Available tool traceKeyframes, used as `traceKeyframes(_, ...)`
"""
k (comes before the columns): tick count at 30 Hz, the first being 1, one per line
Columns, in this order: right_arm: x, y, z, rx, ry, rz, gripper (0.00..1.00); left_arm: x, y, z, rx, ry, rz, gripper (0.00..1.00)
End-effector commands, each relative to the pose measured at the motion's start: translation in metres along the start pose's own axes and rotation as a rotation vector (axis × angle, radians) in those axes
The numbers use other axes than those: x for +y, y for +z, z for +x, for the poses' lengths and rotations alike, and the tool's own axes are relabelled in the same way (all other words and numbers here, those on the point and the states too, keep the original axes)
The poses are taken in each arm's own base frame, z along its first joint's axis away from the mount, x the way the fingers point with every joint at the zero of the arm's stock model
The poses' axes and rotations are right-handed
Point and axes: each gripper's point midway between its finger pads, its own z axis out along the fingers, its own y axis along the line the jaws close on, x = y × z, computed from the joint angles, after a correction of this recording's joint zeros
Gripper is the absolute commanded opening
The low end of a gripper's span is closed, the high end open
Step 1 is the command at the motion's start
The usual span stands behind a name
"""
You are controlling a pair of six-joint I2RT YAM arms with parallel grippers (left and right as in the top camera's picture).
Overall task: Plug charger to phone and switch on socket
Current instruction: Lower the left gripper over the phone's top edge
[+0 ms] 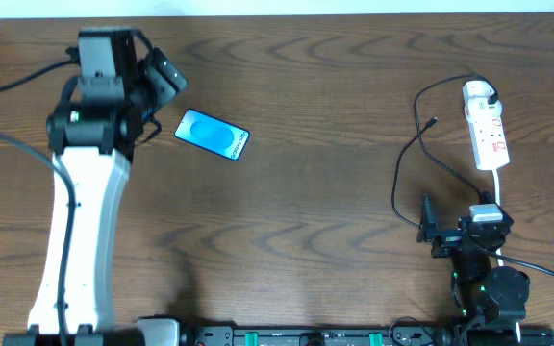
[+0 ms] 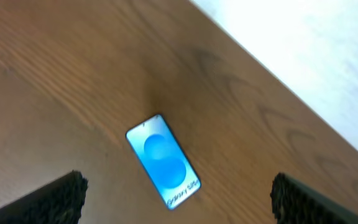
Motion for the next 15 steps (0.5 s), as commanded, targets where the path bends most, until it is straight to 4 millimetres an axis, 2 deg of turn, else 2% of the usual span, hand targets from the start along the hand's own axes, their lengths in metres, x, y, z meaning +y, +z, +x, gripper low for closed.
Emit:
traceKeyframes(1,0.0,0.0,0.002,0.002,-0.013,0.001,0.99,-0.003,0.012,-0.007,0.008,-0.076,-0.036,0.95)
traceKeyframes(7,0.0,0.0,0.002,0.002,-0.013,0.001,0.99,0.004,0.044,0.008,0.073,-0.188,-0.102,0.95)
traceKeyframes(9,0.0,0.0,0.002,0.002,-0.013,0.001,0.99,0.001,0.053,0.01,0.086,-0.199,-0.09,0.96)
traceKeyframes(15,0.0,0.0,0.002,0.002,-0.013,0.001,0.99,0.002,0.069,0.014,0.103,-0.199,-0.103,0.95)
